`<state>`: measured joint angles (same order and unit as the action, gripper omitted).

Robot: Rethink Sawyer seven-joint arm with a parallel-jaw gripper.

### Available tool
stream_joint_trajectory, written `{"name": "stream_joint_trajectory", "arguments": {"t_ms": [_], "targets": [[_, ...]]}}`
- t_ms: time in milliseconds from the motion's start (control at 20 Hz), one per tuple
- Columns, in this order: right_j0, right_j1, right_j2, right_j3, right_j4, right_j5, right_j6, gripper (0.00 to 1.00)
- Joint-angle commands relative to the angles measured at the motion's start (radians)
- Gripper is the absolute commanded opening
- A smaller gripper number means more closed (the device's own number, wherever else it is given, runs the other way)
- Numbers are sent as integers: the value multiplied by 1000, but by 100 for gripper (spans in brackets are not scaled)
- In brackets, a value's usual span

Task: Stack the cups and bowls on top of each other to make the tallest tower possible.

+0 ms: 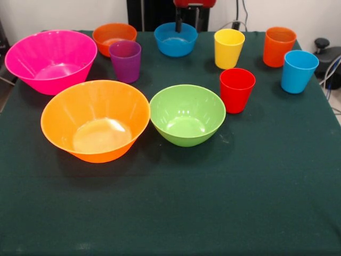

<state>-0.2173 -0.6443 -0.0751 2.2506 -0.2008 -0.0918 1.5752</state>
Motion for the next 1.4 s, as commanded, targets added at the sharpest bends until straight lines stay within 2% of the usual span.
{"name": "stream_joint_trajectory", "arguments": {"t_ms": [50,300,600,800,1050,1400], "targets": [[62,-51,27,-61,53,133,152,100],[64,-59,32,-54,58,138,160,100],[27,7,45,-95,30,104,140,100],[62,10,25,-105,44,104,150,100],[48,49,44,-123,42,84,151,100],[96,49,19,-136,62,97,164,100]]}}
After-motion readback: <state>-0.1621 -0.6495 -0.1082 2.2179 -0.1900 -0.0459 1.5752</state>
